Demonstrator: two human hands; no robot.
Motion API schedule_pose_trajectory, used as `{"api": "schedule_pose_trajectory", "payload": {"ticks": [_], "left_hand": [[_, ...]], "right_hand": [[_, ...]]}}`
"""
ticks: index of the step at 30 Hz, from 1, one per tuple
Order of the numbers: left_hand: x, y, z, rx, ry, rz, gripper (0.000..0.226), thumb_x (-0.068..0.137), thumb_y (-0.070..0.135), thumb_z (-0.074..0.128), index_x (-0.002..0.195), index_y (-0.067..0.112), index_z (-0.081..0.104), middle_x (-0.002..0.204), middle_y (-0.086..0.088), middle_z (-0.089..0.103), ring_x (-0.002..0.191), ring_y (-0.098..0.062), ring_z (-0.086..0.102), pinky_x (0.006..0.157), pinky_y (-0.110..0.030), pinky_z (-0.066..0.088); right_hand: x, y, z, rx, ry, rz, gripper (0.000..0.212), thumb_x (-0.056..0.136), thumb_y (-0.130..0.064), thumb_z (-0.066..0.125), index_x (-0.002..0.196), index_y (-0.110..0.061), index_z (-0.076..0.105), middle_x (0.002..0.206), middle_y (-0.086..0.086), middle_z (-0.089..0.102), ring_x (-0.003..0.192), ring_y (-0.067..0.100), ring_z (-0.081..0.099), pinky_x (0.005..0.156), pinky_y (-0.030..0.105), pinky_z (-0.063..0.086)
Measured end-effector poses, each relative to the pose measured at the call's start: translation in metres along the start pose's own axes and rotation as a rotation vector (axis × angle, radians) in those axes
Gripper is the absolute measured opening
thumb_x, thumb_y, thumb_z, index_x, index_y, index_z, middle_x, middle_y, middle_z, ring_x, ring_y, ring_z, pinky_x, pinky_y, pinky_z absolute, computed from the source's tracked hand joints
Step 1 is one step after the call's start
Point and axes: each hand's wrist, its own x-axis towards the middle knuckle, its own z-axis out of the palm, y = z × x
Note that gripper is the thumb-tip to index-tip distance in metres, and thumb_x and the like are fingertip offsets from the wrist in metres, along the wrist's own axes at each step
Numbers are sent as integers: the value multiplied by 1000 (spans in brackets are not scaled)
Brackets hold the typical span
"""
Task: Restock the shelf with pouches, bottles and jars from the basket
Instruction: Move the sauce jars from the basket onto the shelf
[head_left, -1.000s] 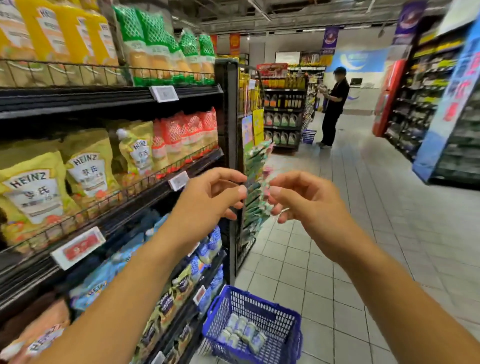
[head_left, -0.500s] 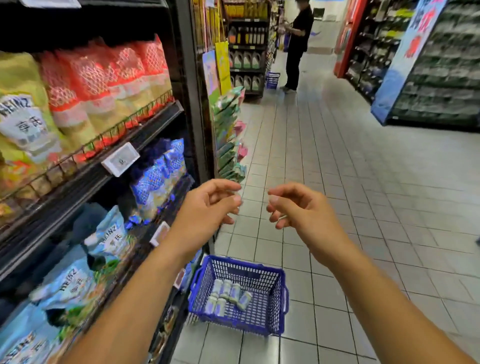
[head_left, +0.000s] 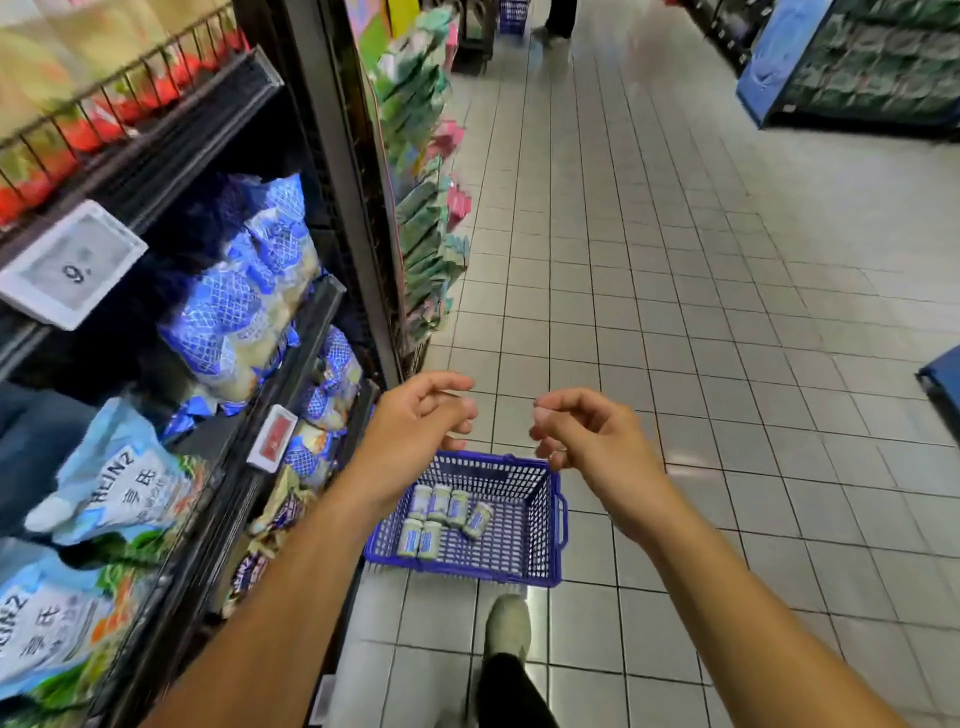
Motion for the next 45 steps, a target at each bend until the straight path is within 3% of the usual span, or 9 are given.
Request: {"api": "schedule_pose_trajectory", "payload": {"ticks": [8,12,17,22,26,34,37,40,45], "left_hand": [[76,-51,-8,52,41,-169,15,94,11,63,103,22,68,81,1,74,73,-9,67,63,-22,56],[115,-86,-10,66,89,-277,13,95,9,61,100,20,67,74,3,73,65,-7,65,62,-22,57],[154,-138,-10,79,145,-417,12,95,10,61,101,19,68,71,6,72,63,-7,65,58,-20,56],[182,-200,-9,129,169,-565,14,95,9,60,93,21,66,74,0,67,58,-8,61,55,-20,53],[198,-259,-16,178,141,-691,12,95,8,59,99,17,65,75,-1,67,63,-12,60,60,-25,52],[242,-401,-19,196,27,-838,9,98,4,55,103,10,59,74,-6,57,59,-14,49,46,-17,43],[263,-459,-21,190,-10,-874,9,99,2,53,100,8,59,76,-9,56,60,-17,49,52,-22,43],[282,-521,-26,303,-21,-868,10,96,9,58,94,16,64,83,-5,63,68,-15,60,59,-26,55],[310,-608,-29,394,-3,-898,13,94,16,61,91,28,63,104,-2,64,85,-22,64,82,-41,61]], "right_hand": [[78,54,-5,-43,-33,139,6,95,-12,65,91,-14,69,72,-1,69,61,4,63,56,16,52],[120,92,-8,-55,-49,235,9,95,-14,64,88,-17,70,82,5,74,68,10,68,63,24,58],[166,149,-6,-58,-70,369,16,93,-3,60,87,-14,70,66,-6,68,58,6,62,56,23,53],[198,214,2,-64,-62,489,19,95,-3,57,85,-13,69,73,3,67,65,18,59,61,32,51],[217,272,11,-81,-53,597,17,97,-6,57,83,-12,65,74,9,65,64,19,57,57,27,50],[265,410,33,-17,66,787,18,97,-2,56,81,-10,62,66,6,60,51,14,51,50,25,41],[281,470,42,-28,92,825,21,96,-2,55,78,-11,61,67,8,58,51,15,51,46,21,41],[295,530,50,-28,115,866,11,97,-5,55,87,-8,59,72,10,56,53,17,51,47,22,42],[315,619,55,-53,130,913,5,96,-7,58,101,-6,57,76,12,57,55,19,52,45,21,44]]}}
